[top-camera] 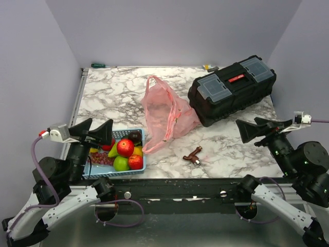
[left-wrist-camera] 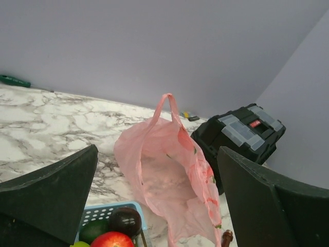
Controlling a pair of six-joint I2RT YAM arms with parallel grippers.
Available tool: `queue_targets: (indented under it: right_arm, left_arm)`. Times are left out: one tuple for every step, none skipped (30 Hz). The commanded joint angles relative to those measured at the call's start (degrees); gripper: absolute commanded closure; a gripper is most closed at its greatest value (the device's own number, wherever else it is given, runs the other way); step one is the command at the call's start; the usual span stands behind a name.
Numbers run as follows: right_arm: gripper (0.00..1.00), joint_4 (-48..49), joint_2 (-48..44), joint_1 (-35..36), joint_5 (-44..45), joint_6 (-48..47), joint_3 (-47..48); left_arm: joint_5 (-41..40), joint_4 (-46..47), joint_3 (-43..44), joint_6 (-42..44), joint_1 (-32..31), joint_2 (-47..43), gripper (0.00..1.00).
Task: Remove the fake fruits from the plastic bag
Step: Reset both arms
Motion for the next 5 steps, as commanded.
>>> queue_targets:
  right_arm:
    - [0.00,-1.03,-1.96,-0.15,1.53,0.10,0.26]
    - [0.00,-0.82,-2.46,-0.12,1.58,-0.37,-0.57]
    - [0.00,0.39,-2.74,-0.16,2.44,-0.92,-1.68]
    - [0.00,0.53,-2.64,-0.13,3.77,-1.05,-2.18]
    - [0.00,-0.08,-2.11,-0.16,4.87,-0.89,-2.15]
  left_arm:
    - [0.48,1.32,0.37,2.70,0.24,-2.69,0.01]
    - [0.56,1.08,0.37,2.65,0.25,-2.84,0.01]
    - [0.53,0.83,0.35,2.54,0.24,-2.96,0.01]
    - [0.57,0.64,0.37,2.43,0.24,-3.06,0.01]
    - [0.63,0.40,0.44,2.43,0.24,-3.04,0.01]
